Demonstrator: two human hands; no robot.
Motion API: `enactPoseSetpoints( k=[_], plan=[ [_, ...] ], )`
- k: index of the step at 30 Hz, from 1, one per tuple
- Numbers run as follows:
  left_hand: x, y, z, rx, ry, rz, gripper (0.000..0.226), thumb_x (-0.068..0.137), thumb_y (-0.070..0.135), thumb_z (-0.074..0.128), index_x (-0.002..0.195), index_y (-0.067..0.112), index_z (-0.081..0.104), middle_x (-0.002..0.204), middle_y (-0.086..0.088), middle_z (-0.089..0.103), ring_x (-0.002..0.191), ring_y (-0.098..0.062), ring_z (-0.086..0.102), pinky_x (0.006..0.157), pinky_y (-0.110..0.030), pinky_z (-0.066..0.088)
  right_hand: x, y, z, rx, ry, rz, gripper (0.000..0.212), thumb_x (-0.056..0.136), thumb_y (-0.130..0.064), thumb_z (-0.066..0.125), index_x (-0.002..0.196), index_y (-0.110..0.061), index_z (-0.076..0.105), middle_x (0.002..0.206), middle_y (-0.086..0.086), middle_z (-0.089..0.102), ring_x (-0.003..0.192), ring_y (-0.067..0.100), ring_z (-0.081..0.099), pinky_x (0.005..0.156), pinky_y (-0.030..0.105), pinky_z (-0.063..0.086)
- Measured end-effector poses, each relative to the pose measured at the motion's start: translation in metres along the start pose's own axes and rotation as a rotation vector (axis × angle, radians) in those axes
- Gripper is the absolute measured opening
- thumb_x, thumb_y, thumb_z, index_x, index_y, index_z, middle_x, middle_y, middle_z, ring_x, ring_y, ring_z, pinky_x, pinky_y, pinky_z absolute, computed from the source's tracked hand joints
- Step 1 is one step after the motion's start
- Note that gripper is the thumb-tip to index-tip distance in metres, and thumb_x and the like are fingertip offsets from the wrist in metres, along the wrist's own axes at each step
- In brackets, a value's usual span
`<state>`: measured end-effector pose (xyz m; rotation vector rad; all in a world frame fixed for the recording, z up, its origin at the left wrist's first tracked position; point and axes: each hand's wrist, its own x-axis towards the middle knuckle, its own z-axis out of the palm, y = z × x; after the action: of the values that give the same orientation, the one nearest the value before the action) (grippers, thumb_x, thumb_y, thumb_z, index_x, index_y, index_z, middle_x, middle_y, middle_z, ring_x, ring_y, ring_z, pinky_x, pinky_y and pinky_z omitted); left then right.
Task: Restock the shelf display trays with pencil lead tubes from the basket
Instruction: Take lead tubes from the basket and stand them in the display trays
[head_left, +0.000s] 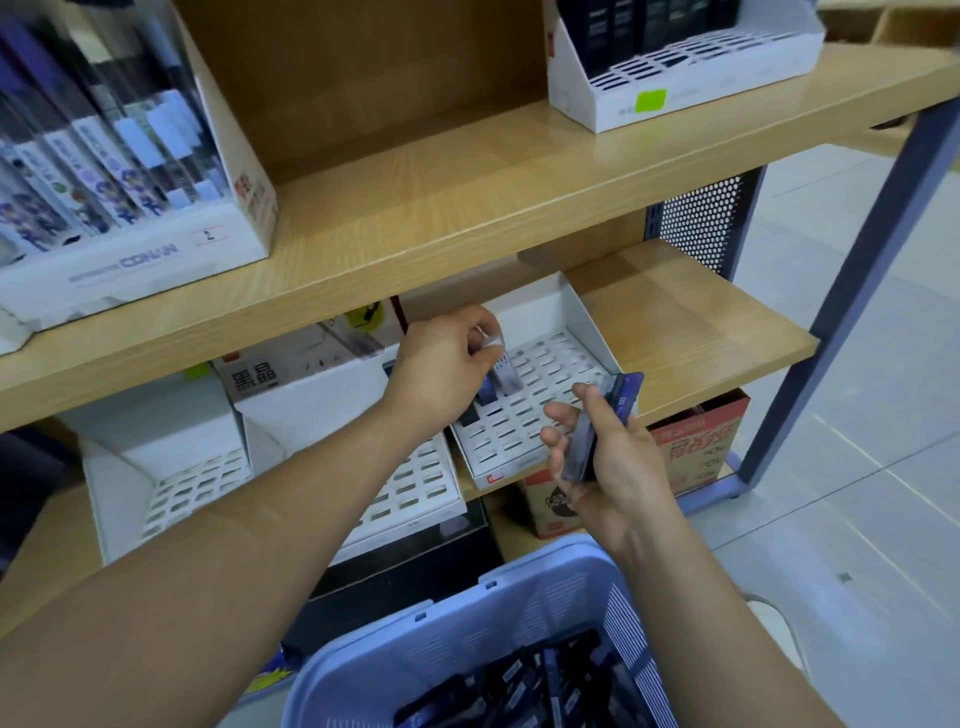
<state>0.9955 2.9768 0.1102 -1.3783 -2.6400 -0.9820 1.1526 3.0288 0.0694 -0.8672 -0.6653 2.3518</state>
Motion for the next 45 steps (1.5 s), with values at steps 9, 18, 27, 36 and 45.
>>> enactPoseSetpoints(
  k=[9,18,27,36,45],
  plan=[
    [0.008,0.003,-0.001,0.086,-0.005,-0.015,0.019,0.09,0.025,0.064,0.108,0.022,0.065,0.089,0.007,0.061,0.082,-0.013,0.06,0.075,-0.022,0.046,0.0,-0.001,-0.006,0.008,0.006,0.013,0.029,0.098,-0.029,0.056,0.123,-0.015,0.058,0.078,0.004,0.069,0.056,0.012,0.058,0.044,0.02,0.046],
    [0.01,0.005,-0.003,0.212,-0.037,0.072,0.022,0.096,0.02,0.054,0.096,0.006,0.071,0.1,-0.01,0.068,0.094,-0.024,0.059,0.082,-0.03,0.045,-0.001,0.003,-0.009,-0.071,0.001,0.052,0.029,0.096,-0.04,0.055,0.119,-0.022,0.059,0.078,0.003,0.07,0.055,0.012,0.062,0.046,0.021,0.049],
    [0.015,0.003,0.006,0.196,0.009,0.016,0.016,0.092,0.015,0.06,0.1,0.012,0.073,0.104,-0.003,0.07,0.095,-0.019,0.062,0.083,-0.022,0.044,0.002,0.005,-0.013,-0.057,-0.039,0.141,0.024,0.098,-0.024,0.055,0.117,-0.013,0.064,0.08,0.005,0.066,0.048,0.009,0.047,0.039,0.018,0.034],
    [-0.042,0.034,-0.025,-0.425,-0.212,-0.148,0.019,0.093,0.019,0.059,0.107,0.025,0.07,0.1,0.011,0.069,0.086,-0.002,0.062,0.074,-0.018,0.049,-0.01,0.001,-0.002,-0.112,-0.316,0.199,0.032,0.086,-0.03,0.063,0.105,-0.005,0.069,0.076,0.007,0.063,0.05,0.008,0.051,0.035,0.013,0.034],
    [-0.08,0.006,-0.067,-0.685,-0.078,-0.379,0.021,0.081,0.002,0.071,0.095,0.016,0.073,0.086,-0.003,0.074,0.079,-0.014,0.069,0.071,-0.022,0.056,-0.019,0.007,0.007,-0.371,-0.437,0.212,0.027,0.08,-0.035,0.067,0.089,-0.01,0.07,0.075,0.012,0.064,0.046,0.008,0.043,0.034,0.013,0.027]
  ],
)
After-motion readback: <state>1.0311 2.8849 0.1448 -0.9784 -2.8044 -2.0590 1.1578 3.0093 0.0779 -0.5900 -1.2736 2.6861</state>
